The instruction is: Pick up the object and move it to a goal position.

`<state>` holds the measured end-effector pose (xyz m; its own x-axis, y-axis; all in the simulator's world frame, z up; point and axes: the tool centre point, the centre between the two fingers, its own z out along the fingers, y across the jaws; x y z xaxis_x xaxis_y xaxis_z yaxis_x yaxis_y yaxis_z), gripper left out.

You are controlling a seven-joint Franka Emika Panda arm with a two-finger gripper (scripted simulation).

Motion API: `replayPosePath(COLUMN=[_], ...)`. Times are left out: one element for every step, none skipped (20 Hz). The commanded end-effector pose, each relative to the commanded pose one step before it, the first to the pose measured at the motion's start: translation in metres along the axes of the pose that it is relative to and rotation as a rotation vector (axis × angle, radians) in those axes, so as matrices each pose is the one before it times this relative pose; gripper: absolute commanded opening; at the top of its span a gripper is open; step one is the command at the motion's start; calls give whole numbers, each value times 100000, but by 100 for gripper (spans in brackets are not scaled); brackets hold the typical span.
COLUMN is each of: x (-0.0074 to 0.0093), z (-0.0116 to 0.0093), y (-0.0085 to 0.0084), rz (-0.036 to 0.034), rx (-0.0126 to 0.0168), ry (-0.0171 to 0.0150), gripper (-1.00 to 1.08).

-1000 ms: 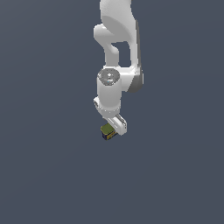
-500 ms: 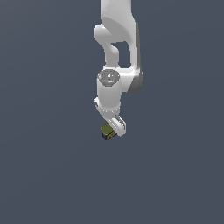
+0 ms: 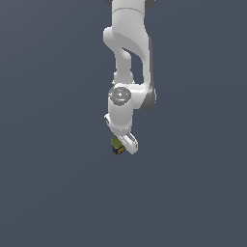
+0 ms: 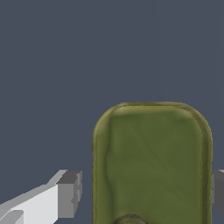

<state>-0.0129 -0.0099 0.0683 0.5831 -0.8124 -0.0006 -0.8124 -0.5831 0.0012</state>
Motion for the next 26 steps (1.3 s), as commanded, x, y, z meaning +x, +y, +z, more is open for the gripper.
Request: replayPosePath(x=[33, 12, 14, 6, 0, 0, 0, 0, 0, 0, 0, 0, 0, 0, -31, 25, 84, 139, 194, 246, 298, 347, 395, 440, 483, 523], z=[750, 139, 73, 21, 0, 0, 0, 0, 0, 0, 0, 0, 0, 0, -60, -72, -189, -320, -447, -570, -691, -809, -922, -1030, -1134, -1231], y=[-44, -29, -25, -10, 0, 0, 0, 0, 0, 0, 0, 0, 0, 0, -46, -49, -143, -237, -329, -419, -507, -591, -671, -748, -820, -888], rz=[76, 0, 0, 0, 0, 0, 0, 0, 0, 0, 0, 0, 0, 0, -38, 13, 56, 94, 131, 168, 203, 237, 270, 301, 331, 359], rx=[96, 0, 0, 0, 0, 0, 0, 0, 0, 0, 0, 0, 0, 0, 89, 150, 394, 661, 923, 1176, 1424, 1665, 1895, 2115, 2324, 2521], ry=[64, 0, 0, 0, 0, 0, 0, 0, 0, 0, 0, 0, 0, 0, -15, 103, 307, 514, 717, 914, 1107, 1294, 1473, 1644, 1808, 1961], gripper=[100, 100, 100, 100, -100, -100, -100, -100, -100, -100, -100, -100, -100, -100, -100, -100, -100, -100, -100, -100, -100, -100, -100, -100, -100, -100])
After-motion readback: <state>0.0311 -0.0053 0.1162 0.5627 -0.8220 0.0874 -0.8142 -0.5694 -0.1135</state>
